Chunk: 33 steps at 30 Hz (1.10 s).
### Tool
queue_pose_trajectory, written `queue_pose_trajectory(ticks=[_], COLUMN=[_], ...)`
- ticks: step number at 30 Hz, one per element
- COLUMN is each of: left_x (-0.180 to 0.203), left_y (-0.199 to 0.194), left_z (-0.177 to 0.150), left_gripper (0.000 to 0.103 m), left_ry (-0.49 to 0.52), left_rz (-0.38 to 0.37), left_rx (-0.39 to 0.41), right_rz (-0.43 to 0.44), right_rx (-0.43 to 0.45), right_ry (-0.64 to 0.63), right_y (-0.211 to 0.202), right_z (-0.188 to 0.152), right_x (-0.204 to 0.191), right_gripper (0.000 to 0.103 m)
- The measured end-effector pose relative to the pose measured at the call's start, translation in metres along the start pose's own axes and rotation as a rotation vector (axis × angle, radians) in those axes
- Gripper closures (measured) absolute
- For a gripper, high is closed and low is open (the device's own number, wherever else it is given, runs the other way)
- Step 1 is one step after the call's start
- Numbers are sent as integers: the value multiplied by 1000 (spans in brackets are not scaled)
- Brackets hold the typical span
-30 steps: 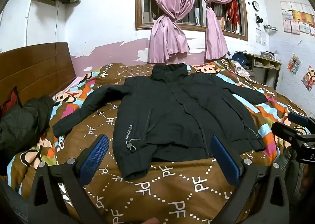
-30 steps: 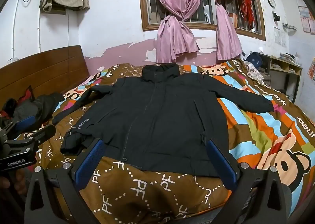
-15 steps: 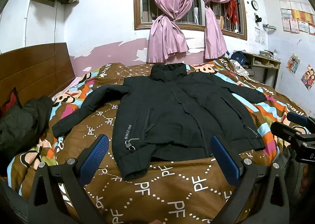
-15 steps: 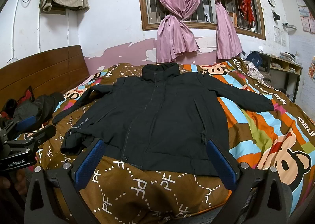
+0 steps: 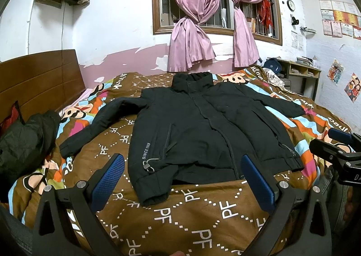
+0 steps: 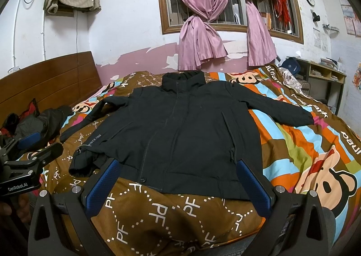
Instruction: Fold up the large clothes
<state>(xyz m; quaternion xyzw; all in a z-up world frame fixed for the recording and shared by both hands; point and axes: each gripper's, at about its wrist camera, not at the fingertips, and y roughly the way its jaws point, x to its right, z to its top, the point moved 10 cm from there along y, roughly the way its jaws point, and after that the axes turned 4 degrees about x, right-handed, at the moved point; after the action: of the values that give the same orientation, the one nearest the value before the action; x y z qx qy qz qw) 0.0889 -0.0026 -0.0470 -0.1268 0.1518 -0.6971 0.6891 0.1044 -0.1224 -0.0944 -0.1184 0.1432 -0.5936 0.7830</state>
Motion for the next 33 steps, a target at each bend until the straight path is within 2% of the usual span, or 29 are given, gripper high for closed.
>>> queue_pose_trajectory(ticks=[33], left_x=[0], left_y=[0], left_z=[1], left_gripper=[2], left_ry=[6], left_rz=[-1], left_rx=[0], right_rz=[3], right_rx=[-5], right_ry=[8], right_y=[3], right_z=[-7], right_x=[6], right_gripper=[0])
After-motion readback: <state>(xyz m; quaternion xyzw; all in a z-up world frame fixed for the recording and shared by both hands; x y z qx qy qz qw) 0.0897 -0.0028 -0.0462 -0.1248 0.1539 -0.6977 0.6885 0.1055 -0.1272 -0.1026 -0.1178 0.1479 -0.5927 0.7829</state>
